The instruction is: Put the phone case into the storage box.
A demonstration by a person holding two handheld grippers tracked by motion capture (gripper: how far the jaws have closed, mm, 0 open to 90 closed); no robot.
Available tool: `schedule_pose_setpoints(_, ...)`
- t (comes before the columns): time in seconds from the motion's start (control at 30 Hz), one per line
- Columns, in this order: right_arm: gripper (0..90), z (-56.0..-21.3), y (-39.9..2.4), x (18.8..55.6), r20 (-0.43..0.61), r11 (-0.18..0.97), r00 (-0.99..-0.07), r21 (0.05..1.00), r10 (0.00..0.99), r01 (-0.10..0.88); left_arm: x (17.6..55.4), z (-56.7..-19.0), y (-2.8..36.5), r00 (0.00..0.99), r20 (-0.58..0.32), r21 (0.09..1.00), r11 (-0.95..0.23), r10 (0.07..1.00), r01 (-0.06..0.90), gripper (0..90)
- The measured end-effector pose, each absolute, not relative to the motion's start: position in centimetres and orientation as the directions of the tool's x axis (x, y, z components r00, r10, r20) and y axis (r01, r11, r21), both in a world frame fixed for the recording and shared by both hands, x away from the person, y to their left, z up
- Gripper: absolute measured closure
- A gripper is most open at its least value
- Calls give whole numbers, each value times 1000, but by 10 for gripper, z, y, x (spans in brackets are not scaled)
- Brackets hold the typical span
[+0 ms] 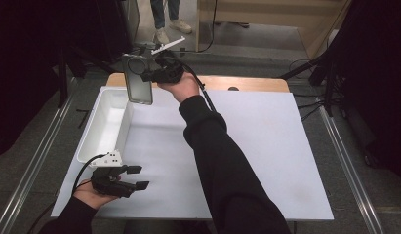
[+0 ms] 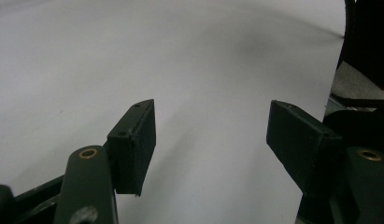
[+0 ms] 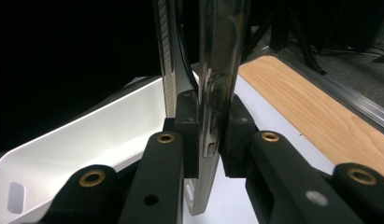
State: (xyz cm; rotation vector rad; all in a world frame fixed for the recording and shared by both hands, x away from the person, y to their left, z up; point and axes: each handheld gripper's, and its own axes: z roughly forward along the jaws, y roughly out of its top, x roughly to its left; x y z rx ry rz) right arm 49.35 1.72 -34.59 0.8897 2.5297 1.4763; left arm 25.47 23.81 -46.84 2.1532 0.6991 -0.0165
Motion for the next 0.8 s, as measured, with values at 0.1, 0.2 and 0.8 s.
schedule_pose_setpoints(0.1, 780, -346, 18, 498, 221, 371, -823, 811, 523, 453, 255, -469, 238, 842, -251, 727, -482, 477, 490, 330)
schedule_pose_setpoints(0.2, 780, -343, 22, 501, 208, 381, -826, 810, 524, 446, 255, -469, 238, 842, -251, 726, -482, 478, 490, 330)
schedule_pose_setpoints(0.8, 779, -328, 65, 513, 187, 408, -850, 813, 492, 415, 255, -471, 239, 841, -260, 721, -484, 474, 495, 330)
